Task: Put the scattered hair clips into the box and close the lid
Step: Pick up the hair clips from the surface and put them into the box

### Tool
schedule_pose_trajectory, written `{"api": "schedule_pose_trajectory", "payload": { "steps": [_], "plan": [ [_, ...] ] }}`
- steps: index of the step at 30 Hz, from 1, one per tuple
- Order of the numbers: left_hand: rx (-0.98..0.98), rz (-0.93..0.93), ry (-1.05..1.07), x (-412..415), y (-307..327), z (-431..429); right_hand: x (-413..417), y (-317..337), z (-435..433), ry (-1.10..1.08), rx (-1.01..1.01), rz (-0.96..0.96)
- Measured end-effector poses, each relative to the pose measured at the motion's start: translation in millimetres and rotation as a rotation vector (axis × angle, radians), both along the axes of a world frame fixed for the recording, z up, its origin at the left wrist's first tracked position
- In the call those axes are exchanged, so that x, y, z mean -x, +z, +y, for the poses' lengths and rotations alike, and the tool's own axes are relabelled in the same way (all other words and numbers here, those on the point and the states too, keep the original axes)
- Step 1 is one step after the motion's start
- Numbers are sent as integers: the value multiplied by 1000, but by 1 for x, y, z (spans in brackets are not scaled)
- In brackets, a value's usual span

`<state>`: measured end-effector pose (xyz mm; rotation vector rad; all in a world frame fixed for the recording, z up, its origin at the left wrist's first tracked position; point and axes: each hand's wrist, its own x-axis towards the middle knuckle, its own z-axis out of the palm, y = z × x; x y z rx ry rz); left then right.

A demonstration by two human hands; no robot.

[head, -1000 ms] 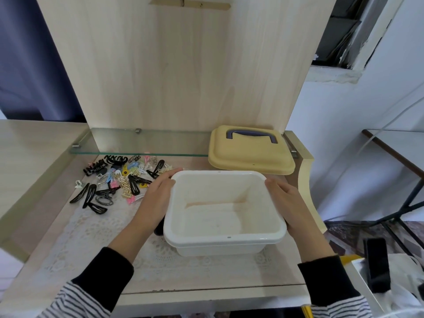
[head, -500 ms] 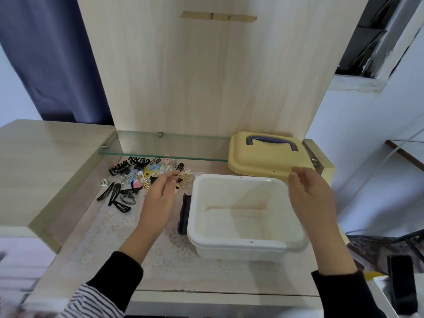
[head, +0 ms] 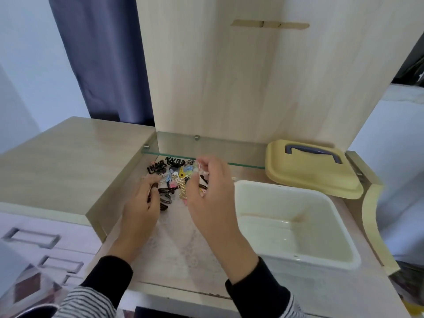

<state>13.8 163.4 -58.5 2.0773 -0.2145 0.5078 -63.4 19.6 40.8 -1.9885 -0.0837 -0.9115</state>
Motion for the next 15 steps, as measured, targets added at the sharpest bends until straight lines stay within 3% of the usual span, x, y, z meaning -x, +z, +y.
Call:
{"api": "schedule_pose_trajectory", "payload": {
  "steps": [5,8,12,15],
  "plan": [
    [-206,-23,-28,-10,-14,11,-34,-60,25,24,73,185],
    [-274,-24,-27,-8,-22,16,-48,-90,22,-49,254,343],
    [-325,-23,-12,-9,-30,17,-54,-111,18,-173,562,357],
    [-376,-40,-21,-10,-32,14,-60,-126,14,-301,586,419]
  ]
}}
